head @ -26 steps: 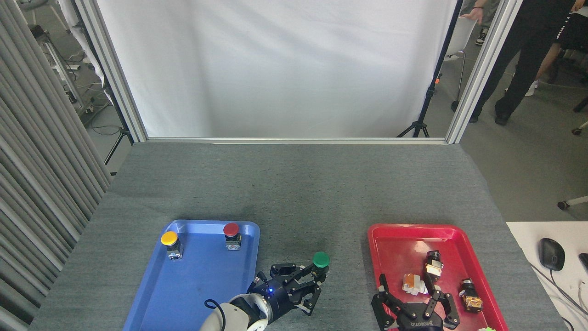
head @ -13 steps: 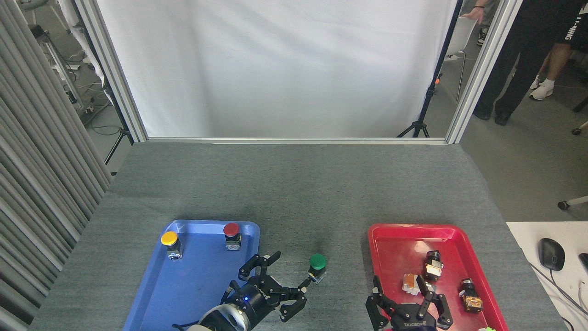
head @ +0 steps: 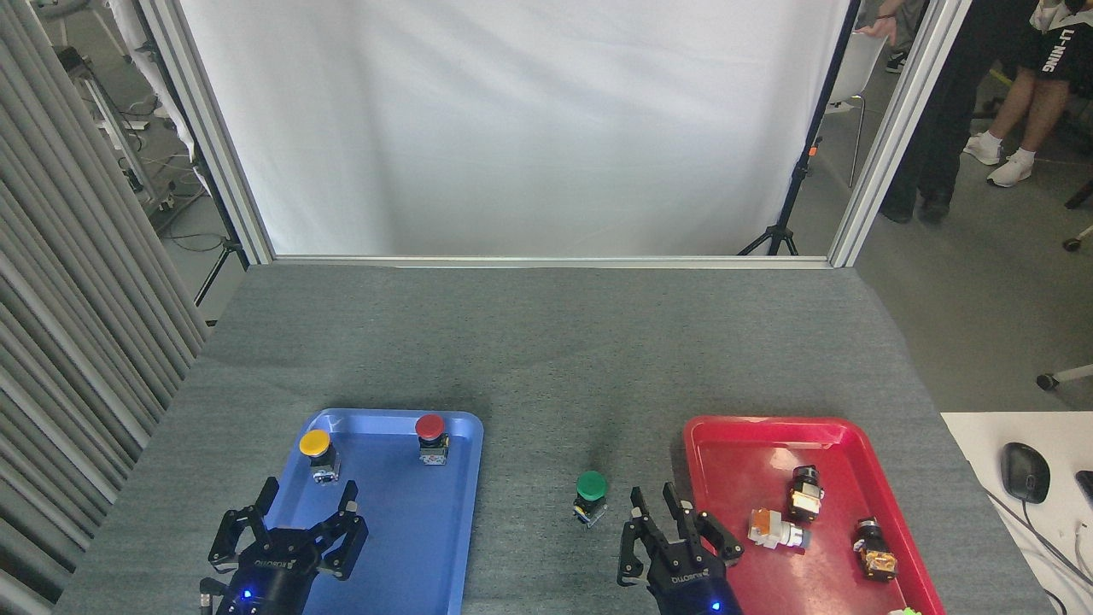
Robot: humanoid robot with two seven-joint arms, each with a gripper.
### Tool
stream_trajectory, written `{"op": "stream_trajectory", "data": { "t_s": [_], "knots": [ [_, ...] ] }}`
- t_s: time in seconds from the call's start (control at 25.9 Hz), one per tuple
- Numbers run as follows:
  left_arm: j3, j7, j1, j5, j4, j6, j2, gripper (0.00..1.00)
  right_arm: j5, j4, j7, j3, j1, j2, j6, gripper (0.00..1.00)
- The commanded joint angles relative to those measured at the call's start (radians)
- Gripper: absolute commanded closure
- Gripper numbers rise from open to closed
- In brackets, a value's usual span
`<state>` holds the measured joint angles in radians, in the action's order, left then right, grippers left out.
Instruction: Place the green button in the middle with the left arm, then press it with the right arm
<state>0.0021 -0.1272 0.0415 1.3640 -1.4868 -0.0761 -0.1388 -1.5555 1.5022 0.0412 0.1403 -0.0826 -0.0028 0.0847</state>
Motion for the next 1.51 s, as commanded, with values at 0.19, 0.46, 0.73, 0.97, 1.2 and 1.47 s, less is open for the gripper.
{"op": "stream_trajectory", "data": {
  "t_s": [0.19,0.46,0.73,0.97,1.2,1.47],
  "knots": [
    [0.090,-0.005,0.067,-0.009,-0.006,-0.007,-0.056,0.00,-0.078,-0.128,-0.037,0.091,0.101,0.049,-0.072,1.00],
    [0.102,0.008,-0.017,-0.019,0.040,-0.037,-0.097,0.00,-0.103,-0.200,-0.038,0.104,0.142,0.072,-0.137,1.00],
    [0.101,-0.002,-0.009,-0.019,0.043,-0.039,-0.087,0.00,-0.103,-0.273,-0.037,0.105,0.169,0.079,-0.151,1.00],
    [0.101,-0.002,-0.014,-0.019,0.046,-0.039,-0.088,0.00,-0.103,-0.323,-0.032,0.105,0.169,0.078,-0.152,1.00],
    [0.101,-0.002,-0.015,-0.019,0.046,-0.042,-0.096,0.00,-0.101,-0.301,-0.026,0.104,0.169,0.081,-0.160,1.00],
    [0.101,-0.002,-0.009,-0.019,0.051,-0.090,-0.097,0.00,-0.101,-0.191,-0.027,0.104,0.167,0.070,-0.166,1.00]
  ]
}}
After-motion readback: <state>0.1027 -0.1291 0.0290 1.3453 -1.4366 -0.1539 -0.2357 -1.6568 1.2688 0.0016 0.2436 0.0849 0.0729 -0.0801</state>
